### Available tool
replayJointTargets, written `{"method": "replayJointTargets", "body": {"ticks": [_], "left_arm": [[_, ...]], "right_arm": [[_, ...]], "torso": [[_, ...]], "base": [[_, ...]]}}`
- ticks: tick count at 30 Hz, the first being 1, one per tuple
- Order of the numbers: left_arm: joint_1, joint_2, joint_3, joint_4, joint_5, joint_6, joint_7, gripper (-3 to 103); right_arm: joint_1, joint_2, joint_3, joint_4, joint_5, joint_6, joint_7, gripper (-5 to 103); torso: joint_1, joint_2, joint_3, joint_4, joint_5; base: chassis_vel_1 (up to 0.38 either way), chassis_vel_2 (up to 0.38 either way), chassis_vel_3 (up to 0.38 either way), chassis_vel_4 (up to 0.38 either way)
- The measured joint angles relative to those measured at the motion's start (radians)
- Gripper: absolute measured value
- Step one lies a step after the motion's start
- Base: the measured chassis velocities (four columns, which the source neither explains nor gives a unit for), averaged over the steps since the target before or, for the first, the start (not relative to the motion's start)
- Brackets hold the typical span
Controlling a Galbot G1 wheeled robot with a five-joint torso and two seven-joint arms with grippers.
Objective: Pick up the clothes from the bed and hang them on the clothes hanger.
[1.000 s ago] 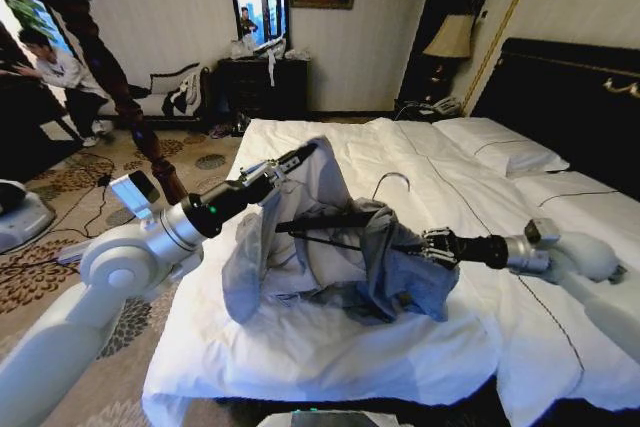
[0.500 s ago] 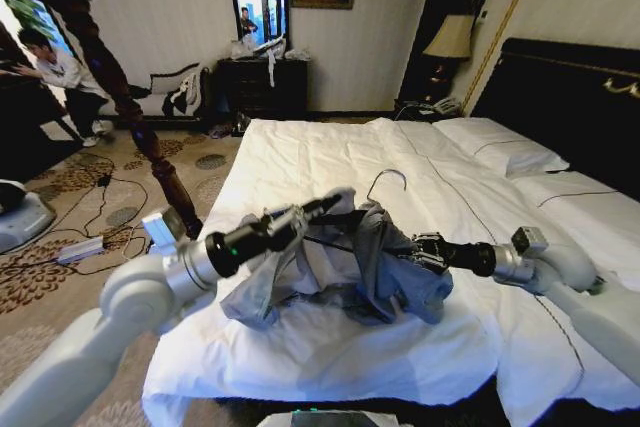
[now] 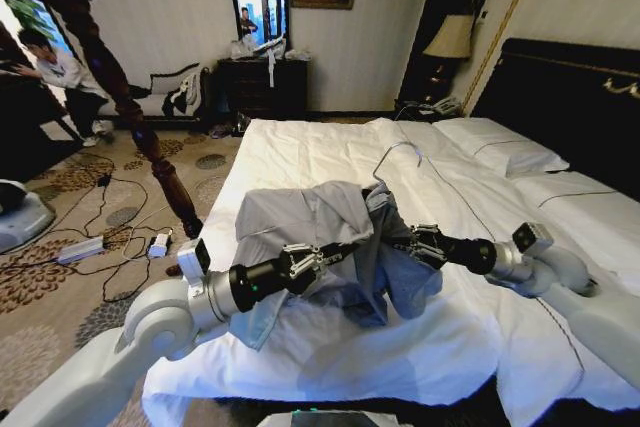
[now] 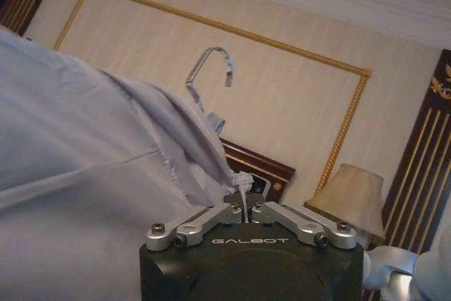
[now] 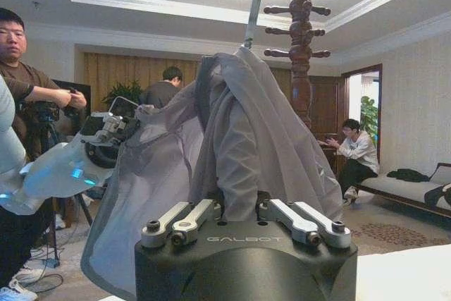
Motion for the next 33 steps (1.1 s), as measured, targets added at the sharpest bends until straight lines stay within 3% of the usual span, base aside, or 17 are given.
{"method": "replayJointTargets", "body": {"ticks": [12, 18, 25, 31, 32, 33], "left_arm": [[-0.276, 0.020, 0.193, 0.048, -0.075, -0.005, -0.010, 0], [-0.323, -0.008, 0.254, 0.067, -0.077, -0.005, -0.012, 0], [-0.324, -0.011, 0.298, 0.101, -0.014, -0.005, -0.010, 0], [-0.274, 0.013, 0.292, 0.126, 0.094, -0.017, 0.006, 15], [-0.251, 0.024, 0.278, 0.127, 0.120, -0.022, 0.030, 25], [-0.251, 0.024, 0.278, 0.127, 0.120, -0.022, 0.030, 25]], "right_arm": [[0.024, 0.029, -0.077, -0.004, -0.036, 0.008, 0.034, 16], [0.029, 0.027, -0.074, -0.021, -0.041, 0.014, 0.031, 16], [0.028, 0.024, -0.050, -0.031, -0.031, 0.019, 0.009, 16], [0.028, 0.018, -0.025, -0.032, 0.026, 0.020, -0.010, 16], [0.029, 0.016, -0.019, -0.029, 0.048, 0.020, -0.010, 16], [0.029, 0.016, -0.019, -0.029, 0.048, 0.020, -0.010, 16]], "torso": [[0.000, 0.000, 0.000, -0.0001, 0.0002], [0.000, 0.000, 0.000, -0.0001, 0.0002], [0.000, 0.000, 0.000, -0.0001, 0.0000], [0.000, 0.000, 0.000, -0.0001, 0.0001], [0.000, 0.000, 0.000, 0.0000, 0.0000], [0.000, 0.000, 0.000, 0.0000, 0.0000]], "base": [[0.000, 0.000, 0.000, 0.000], [0.000, 0.000, 0.000, 0.000], [0.000, 0.000, 0.000, 0.000], [0.000, 0.000, 0.000, 0.000], [0.000, 0.000, 0.000, 0.000], [0.000, 0.000, 0.000, 0.000]]}}
